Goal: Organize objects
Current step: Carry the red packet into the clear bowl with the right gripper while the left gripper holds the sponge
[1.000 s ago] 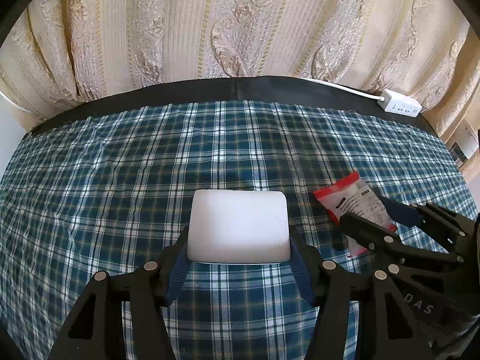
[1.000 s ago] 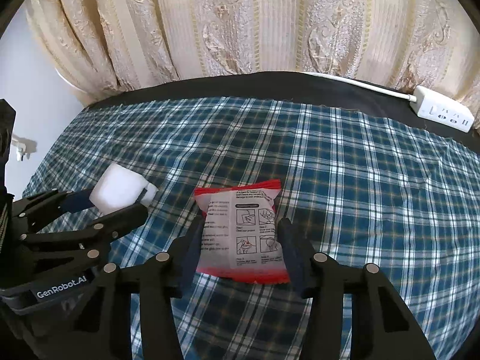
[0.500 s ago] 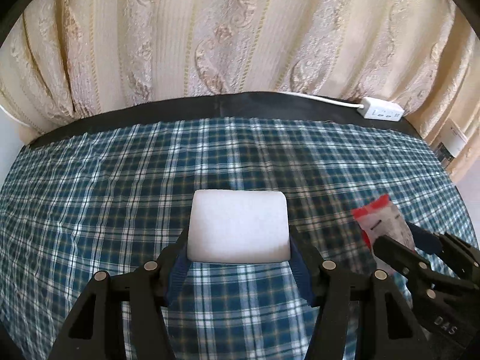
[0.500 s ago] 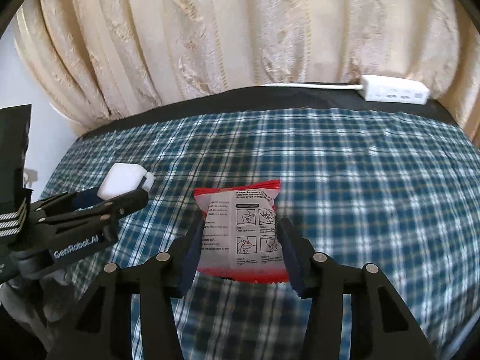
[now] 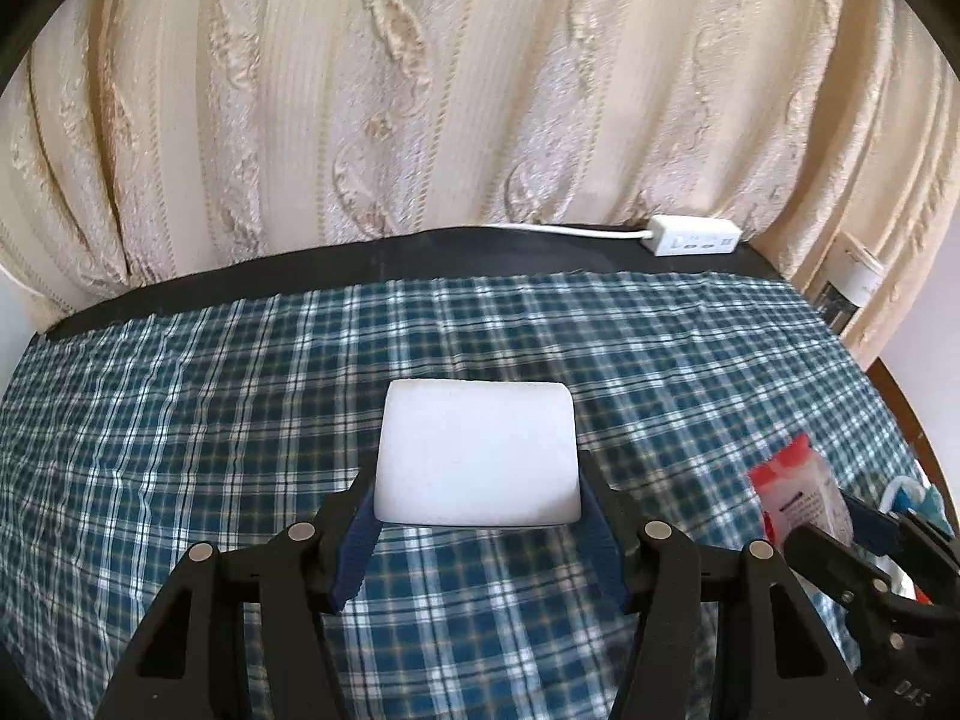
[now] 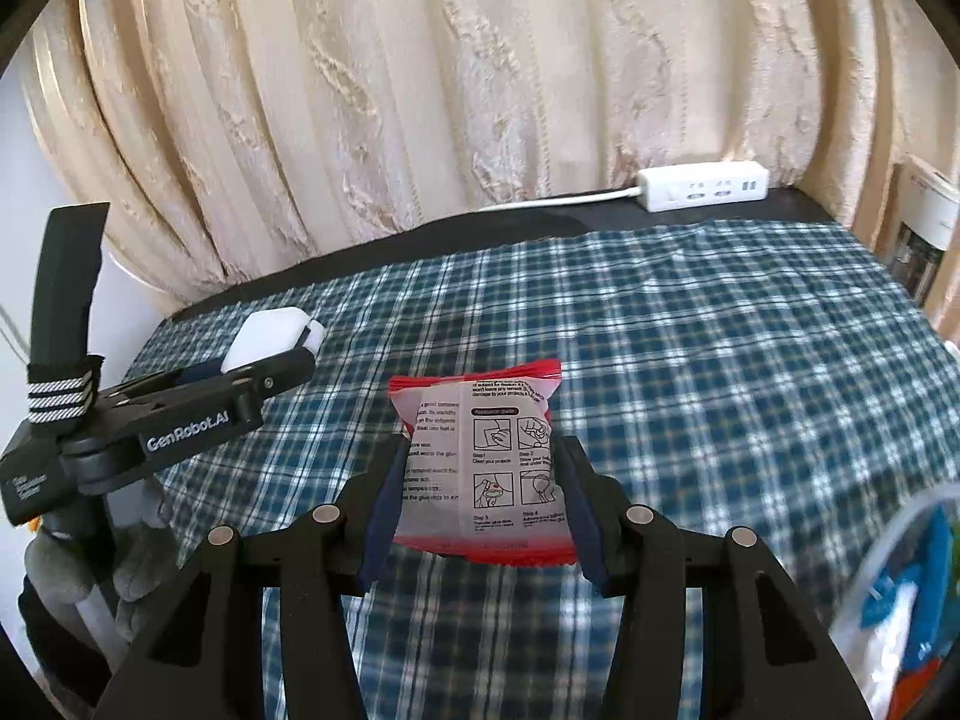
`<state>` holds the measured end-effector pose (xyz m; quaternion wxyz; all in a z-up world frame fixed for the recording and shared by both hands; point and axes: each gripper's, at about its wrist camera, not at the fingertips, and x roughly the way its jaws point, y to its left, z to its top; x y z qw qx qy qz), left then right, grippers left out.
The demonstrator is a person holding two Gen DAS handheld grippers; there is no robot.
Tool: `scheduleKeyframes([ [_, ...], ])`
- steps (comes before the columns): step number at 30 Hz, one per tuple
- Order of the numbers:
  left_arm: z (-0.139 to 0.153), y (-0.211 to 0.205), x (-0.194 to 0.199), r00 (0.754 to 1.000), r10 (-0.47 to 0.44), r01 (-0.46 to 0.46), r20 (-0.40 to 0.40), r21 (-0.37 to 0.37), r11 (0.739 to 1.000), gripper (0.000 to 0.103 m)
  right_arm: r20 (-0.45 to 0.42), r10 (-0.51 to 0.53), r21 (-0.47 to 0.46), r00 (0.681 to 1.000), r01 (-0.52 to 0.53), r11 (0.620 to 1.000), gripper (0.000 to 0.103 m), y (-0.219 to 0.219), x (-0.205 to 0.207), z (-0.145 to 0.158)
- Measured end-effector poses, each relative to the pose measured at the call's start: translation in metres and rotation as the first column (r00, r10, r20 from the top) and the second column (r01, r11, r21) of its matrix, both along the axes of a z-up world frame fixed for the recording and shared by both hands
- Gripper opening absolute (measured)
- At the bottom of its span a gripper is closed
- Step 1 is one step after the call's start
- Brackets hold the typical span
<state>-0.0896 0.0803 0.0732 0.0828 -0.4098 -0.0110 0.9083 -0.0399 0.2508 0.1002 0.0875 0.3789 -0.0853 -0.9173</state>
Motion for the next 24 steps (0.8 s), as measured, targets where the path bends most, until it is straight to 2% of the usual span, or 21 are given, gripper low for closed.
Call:
scheduleKeyframes([
  [8,0.011,0.016,0.013,0.998,-0.057,0.057,-0.029,-0.002,0.998,0.063,-0.049,-0.098,-0.008,0.994,0.098,0.995,0.051,0.035,0.046,0.020],
  [14,0.010,0.032,0.021,0.994,-0.104,0.103,-0.037,-0.016,0.995,0.063,-0.074,-0.198,-0.019,0.977,0.197,0.980,0.051,0.067,0.083,0.029],
  [24,0.012,0.063,0.045,0.979,-0.196,0.193,-0.054,-0.048,0.980,0.063,-0.097,-0.397,-0.027,0.913,0.397,0.918,0.051,0.133,0.142,0.036],
])
